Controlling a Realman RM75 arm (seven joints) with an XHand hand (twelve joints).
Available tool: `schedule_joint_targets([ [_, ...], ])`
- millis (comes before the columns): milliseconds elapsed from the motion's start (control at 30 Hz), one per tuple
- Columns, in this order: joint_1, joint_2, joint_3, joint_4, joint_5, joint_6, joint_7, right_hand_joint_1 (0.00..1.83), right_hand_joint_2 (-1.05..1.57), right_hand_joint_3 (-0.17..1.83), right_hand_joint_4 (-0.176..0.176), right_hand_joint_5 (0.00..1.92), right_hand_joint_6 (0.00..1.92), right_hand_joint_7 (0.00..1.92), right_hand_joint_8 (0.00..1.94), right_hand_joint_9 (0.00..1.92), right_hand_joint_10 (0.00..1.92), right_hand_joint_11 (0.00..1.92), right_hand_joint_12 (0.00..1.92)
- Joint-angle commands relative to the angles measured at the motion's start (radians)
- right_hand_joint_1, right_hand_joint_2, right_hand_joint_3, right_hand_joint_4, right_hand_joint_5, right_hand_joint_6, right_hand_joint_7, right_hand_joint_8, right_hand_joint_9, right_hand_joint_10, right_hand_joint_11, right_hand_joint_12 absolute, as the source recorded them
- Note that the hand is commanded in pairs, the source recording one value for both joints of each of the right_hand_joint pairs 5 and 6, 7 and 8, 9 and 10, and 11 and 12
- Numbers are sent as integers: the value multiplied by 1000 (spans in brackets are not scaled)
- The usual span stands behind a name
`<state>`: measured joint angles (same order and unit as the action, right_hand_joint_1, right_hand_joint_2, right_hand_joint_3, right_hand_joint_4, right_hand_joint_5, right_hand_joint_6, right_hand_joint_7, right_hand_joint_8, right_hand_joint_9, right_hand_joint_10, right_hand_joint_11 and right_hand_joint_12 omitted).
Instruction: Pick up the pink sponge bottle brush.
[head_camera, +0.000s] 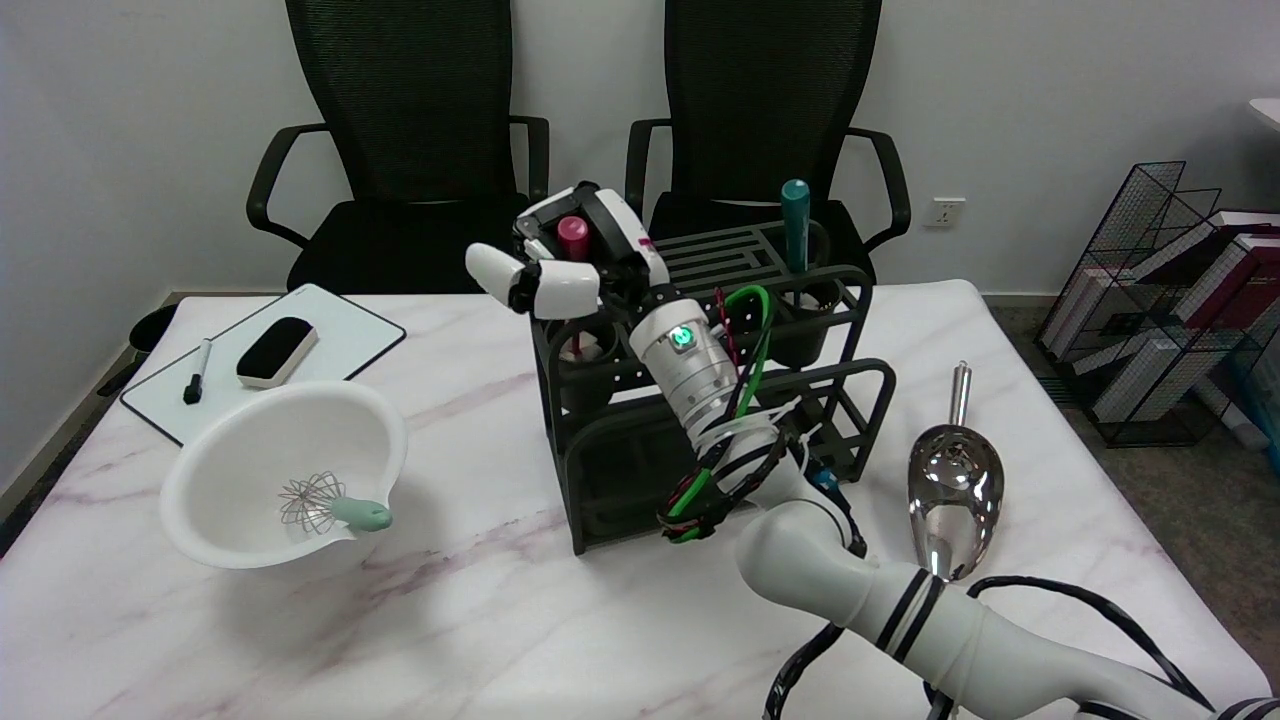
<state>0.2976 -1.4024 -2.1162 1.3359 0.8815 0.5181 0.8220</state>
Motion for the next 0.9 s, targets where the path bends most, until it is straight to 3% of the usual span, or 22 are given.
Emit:
schedule_joint_targets([
  [33, 21, -7, -1, -18, 1, 3, 0, 1080, 753, 887, 0, 1920, 1920, 1901, 1901, 1770, 1770, 1735, 1735],
  [167, 37, -10, -1, -21, 7, -6, 0, 1026, 1147, 797, 0, 1920, 1920, 1920, 1920, 1814, 1814, 1783, 1783],
  [333, 68, -11, -3, -25, 46, -34, 0, 978, 1363, 699, 0, 1920, 1920, 1920, 1920, 1871, 1871, 1833, 1833],
  [367, 93, -39, -119, 110, 72, -14, 64, 968, 1398, 678, 0, 1920, 1920, 1920, 1920, 1882, 1882, 1847, 1847],
  [400, 84, -18, -32, 10, 71, -43, 17, 957, 1438, 656, 0, 1920, 1920, 1920, 1920, 1895, 1895, 1862, 1862],
  [567, 97, -11, -3, -19, 165, -91, 0, 940, 1563, 578, 0, 1920, 1920, 1920, 1920, 1920, 1920, 1908, 1908],
  [900, 148, 7, 5, -23, 304, -189, 2, 960, 1571, 511, 0, 1920, 1920, 1920, 1920, 1920, 1920, 1920, 1920],
])
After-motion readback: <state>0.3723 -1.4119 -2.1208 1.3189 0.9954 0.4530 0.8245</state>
